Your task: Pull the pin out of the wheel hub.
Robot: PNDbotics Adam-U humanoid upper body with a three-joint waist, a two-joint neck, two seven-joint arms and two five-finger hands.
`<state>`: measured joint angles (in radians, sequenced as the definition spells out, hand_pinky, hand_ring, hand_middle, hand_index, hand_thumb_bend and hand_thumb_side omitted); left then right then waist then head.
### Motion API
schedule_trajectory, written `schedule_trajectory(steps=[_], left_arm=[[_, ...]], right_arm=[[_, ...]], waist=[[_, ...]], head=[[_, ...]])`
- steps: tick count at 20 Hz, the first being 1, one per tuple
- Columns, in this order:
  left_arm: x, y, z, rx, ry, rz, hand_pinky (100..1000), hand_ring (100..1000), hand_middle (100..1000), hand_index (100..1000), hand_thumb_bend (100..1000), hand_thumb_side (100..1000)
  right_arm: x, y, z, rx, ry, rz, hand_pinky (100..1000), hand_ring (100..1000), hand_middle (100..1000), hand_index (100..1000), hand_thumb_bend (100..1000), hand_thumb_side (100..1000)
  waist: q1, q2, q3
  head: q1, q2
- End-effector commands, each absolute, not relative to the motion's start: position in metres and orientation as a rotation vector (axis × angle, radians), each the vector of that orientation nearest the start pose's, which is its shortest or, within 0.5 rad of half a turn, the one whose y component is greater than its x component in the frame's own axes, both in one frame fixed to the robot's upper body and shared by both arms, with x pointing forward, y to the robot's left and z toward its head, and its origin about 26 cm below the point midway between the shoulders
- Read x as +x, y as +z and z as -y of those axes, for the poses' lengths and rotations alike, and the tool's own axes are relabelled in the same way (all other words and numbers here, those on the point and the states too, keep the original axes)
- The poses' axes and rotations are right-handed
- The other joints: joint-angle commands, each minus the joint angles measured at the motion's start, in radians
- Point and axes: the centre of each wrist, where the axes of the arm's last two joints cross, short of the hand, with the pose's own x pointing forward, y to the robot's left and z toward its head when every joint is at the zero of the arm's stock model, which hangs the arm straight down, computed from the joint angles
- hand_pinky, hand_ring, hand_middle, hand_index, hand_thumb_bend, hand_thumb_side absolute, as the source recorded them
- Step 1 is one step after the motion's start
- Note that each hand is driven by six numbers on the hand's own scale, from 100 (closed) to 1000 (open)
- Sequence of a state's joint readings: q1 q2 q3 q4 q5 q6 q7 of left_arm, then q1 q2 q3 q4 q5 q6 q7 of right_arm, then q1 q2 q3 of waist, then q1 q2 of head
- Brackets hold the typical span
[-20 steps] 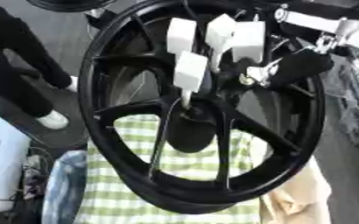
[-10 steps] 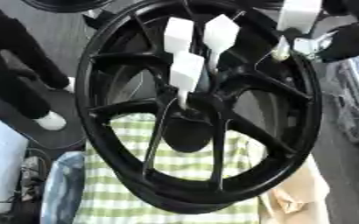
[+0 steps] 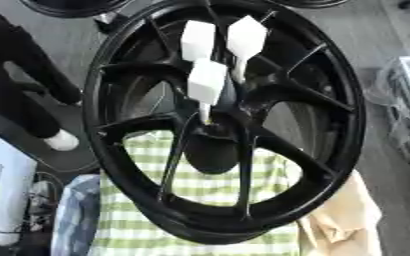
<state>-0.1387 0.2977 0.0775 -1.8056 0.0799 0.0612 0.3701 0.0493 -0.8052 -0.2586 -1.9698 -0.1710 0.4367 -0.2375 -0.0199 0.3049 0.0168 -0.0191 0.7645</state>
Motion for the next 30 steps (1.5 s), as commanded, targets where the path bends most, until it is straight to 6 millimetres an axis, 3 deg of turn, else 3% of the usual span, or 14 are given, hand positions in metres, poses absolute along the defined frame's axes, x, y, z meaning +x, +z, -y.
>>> schedule_trajectory(steps=[1, 2, 4, 6, 8, 14, 16, 17, 19, 21, 22, 25, 30], left_arm=[[0.299, 0.121, -0.309, 0.449, 0.182, 1.929, 813, 834, 731, 741, 221, 786], [0.299, 0.121, -0.309, 0.45, 0.183, 1.928, 813, 834, 731, 741, 221, 786], [0.299, 0.12, -0.31, 0.453, 0.186, 1.926, 813, 834, 732, 741, 222, 786], [0.299, 0.12, -0.31, 0.452, 0.187, 1.926, 813, 835, 732, 741, 223, 787], [0.299, 0.12, -0.309, 0.449, 0.185, 1.926, 813, 835, 733, 742, 225, 787], [0.299, 0.12, -0.309, 0.449, 0.185, 1.927, 813, 835, 734, 741, 225, 787], [0.299, 0.12, -0.309, 0.448, 0.185, 1.927, 813, 835, 734, 741, 225, 787], [0.299, 0.12, -0.309, 0.449, 0.186, 1.927, 813, 835, 734, 741, 225, 787], [0.299, 0.12, -0.309, 0.447, 0.185, 1.928, 813, 835, 734, 741, 224, 788], [0.299, 0.12, -0.308, 0.444, 0.185, 1.928, 813, 835, 734, 741, 224, 788], [0.3, 0.12, -0.308, 0.441, 0.183, 1.93, 812, 835, 734, 740, 224, 786], [0.3, 0.121, -0.306, 0.431, 0.18, 1.935, 812, 835, 735, 740, 224, 785], [0.301, 0.122, -0.302, 0.412, 0.176, 1.939, 812, 835, 737, 741, 224, 784]], right_arm=[[0.24, 0.201, 0.426, -0.996, 0.108, 1.516, 826, 711, 579, 785, 100, 100], [0.239, 0.194, 0.433, -1.044, 0.096, 1.482, 882, 789, 668, 863, 100, 138], [0.236, 0.183, 0.446, -1.138, 0.066, 1.409, 942, 854, 744, 913, 100, 196], [0.235, 0.173, 0.456, -1.201, 0.034, 1.342, 973, 883, 768, 932, 100, 263], [0.235, 0.167, 0.461, -1.233, 0.014, 1.296, 992, 898, 783, 938, 146, 273], [0.237, 0.162, 0.461, -1.225, -0.015, 1.272, 988, 888, 779, 941, 155, 218], [0.239, 0.164, 0.457, -1.207, -0.026, 1.294, 974, 869, 764, 939, 100, 127], [0.239, 0.167, 0.455, -1.201, -0.042, 1.308, 957, 847, 749, 930, 100, 167], [0.241, 0.177, 0.447, -1.214, -0.099, 1.379, 923, 796, 687, 876, 100, 569], [0.242, 0.183, 0.435, -1.196, -0.152, 1.449, 923, 796, 687, 876, 100, 569], [0.245, 0.191, 0.423, -1.148, -0.164, 1.534, 897, 733, 609, 823, 100, 733], [0.256, 0.207, 0.387, -0.885, -0.147, 1.807, 913, 740, 619, 833, 100, 759], [0.276, 0.218, 0.354, -0.501, -0.118, 2.057, 914, 742, 679, 854, 100, 772]], waist=[[0.004, -0.014, -0.002], [0.004, -0.015, -0.002], [0.005, -0.017, -0.003], [0.004, -0.018, -0.004], [0.004, -0.018, -0.003], [0.005, -0.018, 0.002], [0.005, -0.017, 0.003], [0.005, -0.017, 0.003], [0.004, -0.016, 0.004], [0.004, -0.016, 0.004], [0.005, -0.017, 0.009], [0.005, -0.019, 0.023], [0.009, -0.022, 0.038]], head=[[0.007, 0.005], [0.007, 0.005], [0.006, 0.005], [0.007, 0.005], [0.009, 0.004], [0.008, 0.003], [0.008, 0.003], [0.009, 0.003], [0.009, 0.004], [0.008, 0.004], [0.005, 0.005], [-0.002, 0.005], [-0.011, 0.005]])
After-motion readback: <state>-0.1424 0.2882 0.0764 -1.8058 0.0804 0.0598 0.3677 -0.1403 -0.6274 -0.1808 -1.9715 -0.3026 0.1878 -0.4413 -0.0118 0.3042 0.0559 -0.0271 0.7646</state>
